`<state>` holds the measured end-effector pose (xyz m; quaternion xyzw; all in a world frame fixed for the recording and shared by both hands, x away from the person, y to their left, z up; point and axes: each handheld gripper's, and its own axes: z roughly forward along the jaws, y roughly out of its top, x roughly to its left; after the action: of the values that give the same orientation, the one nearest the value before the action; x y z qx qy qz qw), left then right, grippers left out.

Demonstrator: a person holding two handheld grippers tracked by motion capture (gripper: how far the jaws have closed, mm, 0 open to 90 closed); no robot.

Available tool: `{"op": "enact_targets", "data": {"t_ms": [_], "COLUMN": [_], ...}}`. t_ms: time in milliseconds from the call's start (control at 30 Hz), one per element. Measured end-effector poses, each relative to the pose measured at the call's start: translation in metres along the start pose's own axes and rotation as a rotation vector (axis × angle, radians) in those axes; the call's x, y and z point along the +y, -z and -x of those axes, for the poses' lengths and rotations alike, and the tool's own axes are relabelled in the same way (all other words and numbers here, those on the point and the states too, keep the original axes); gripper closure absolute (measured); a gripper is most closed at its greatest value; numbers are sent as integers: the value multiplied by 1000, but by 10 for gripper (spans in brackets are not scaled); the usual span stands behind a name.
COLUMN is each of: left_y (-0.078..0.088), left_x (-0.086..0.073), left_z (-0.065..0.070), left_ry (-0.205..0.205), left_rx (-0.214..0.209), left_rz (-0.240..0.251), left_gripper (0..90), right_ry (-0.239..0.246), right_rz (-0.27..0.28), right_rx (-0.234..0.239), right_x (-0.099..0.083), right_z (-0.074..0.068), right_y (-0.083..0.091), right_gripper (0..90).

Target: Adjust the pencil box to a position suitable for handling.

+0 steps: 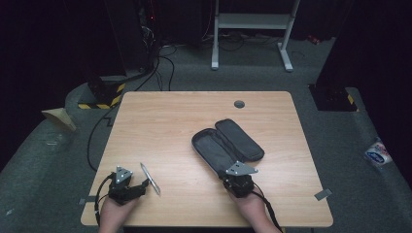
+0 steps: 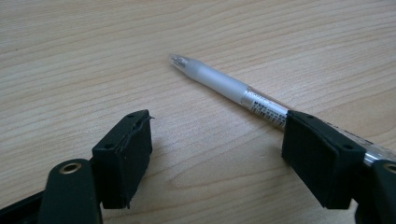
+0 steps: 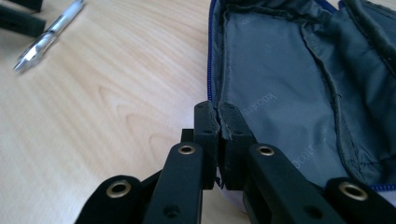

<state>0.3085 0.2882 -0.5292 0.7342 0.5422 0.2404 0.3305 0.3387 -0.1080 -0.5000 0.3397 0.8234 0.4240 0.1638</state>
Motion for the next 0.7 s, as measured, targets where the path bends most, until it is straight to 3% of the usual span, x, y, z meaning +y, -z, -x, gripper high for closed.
{"op": "enact_targets", "data": {"t_ms": [300, 433, 500, 633, 667, 700], "left_y": [0, 0, 0, 0, 0, 0], "left_x": [0, 0, 0, 0, 0, 0], "left_z": [0, 0, 0, 0, 0, 0], "left_ry": [2, 4, 2, 1, 0, 0], "left_rx": [5, 5, 1, 2, 3, 1], "left_rz": [2, 2, 0, 2, 3, 0], "left_gripper": [247, 247, 247, 247, 247, 247], "right_ry": [-12, -50, -60, -82, -94, -118], "right_rz": [13, 28, 87, 144, 153, 154], "right_rx": [23, 32, 43, -13, -47, -127], "right_x": [-22, -22, -16, -10, -10, -12], "right_z": [4, 7, 10, 16, 19, 23], "right_y": [23, 32, 43, 54, 56, 57], "right_gripper": [840, 755, 671, 620, 600, 547]}}
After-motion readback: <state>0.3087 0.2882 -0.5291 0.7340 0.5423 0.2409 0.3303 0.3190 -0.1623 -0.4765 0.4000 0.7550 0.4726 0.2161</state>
